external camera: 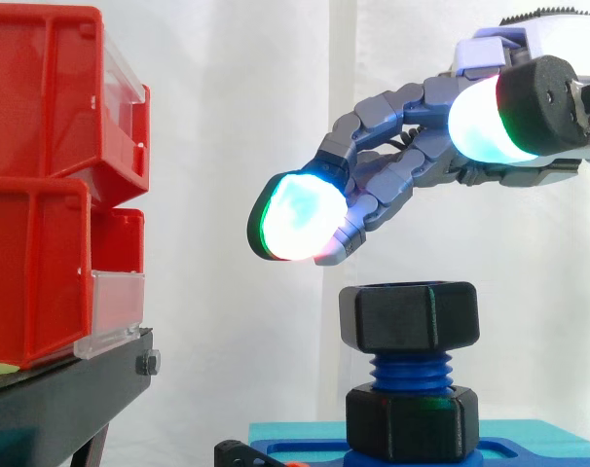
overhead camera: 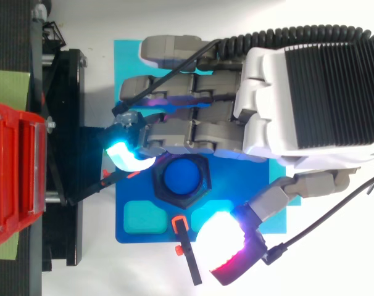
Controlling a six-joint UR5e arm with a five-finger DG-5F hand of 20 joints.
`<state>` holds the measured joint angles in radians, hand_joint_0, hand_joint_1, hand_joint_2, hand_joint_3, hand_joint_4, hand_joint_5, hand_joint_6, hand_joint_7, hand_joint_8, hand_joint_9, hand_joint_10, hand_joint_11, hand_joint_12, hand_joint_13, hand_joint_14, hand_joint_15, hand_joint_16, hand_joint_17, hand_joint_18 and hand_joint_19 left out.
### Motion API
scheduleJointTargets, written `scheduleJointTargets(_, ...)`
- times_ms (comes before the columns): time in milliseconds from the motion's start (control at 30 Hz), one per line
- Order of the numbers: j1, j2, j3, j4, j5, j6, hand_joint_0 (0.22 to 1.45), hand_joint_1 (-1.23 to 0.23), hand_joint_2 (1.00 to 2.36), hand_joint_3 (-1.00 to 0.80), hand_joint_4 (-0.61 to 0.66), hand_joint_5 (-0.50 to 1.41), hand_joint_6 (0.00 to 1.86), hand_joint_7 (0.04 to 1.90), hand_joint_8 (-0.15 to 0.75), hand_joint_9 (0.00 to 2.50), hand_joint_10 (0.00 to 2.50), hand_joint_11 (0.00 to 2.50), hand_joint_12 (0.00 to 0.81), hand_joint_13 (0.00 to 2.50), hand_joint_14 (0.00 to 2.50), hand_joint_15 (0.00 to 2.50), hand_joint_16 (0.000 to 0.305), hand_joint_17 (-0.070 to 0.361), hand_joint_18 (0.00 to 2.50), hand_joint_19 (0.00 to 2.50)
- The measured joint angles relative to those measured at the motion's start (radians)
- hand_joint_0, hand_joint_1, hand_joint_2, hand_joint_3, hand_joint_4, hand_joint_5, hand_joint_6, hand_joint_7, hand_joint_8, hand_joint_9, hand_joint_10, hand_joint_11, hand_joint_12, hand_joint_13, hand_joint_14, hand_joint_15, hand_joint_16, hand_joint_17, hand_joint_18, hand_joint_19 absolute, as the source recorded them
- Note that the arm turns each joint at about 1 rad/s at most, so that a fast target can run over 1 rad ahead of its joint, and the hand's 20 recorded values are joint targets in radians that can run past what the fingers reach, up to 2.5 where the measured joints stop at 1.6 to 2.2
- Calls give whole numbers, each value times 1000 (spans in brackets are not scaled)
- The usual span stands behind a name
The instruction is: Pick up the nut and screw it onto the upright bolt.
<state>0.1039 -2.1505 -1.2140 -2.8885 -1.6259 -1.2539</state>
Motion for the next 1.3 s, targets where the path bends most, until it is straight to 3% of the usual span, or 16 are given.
scheduleJointTargets(367, 11, -3, -5, 1, 23, 1, 474, -397, 1000, -500, 226, -138, 502, 692, 253, 748, 0, 0, 282, 381, 0, 0, 31, 70, 0, 0)
scheduleJointTargets(933, 17, -4, -6, -7, 24, -1, 474, -402, 1000, -500, 248, -115, 502, 708, 241, 776, 0, 0, 280, 327, 0, 0, 30, 67, 0, 0)
scheduleJointTargets(1067, 17, -4, -6, -8, 26, -6, 469, -366, 1000, -500, 202, -89, 502, 687, 115, 853, 0, 0, 241, 366, 0, 0, 32, 71, 0, 0)
scheduleJointTargets(1300, 17, -6, -6, -17, 31, -8, 469, -364, 1000, -500, 212, -77, 502, 696, 109, 916, 0, 0, 229, 416, 0, 0, 30, 67, 0, 0)
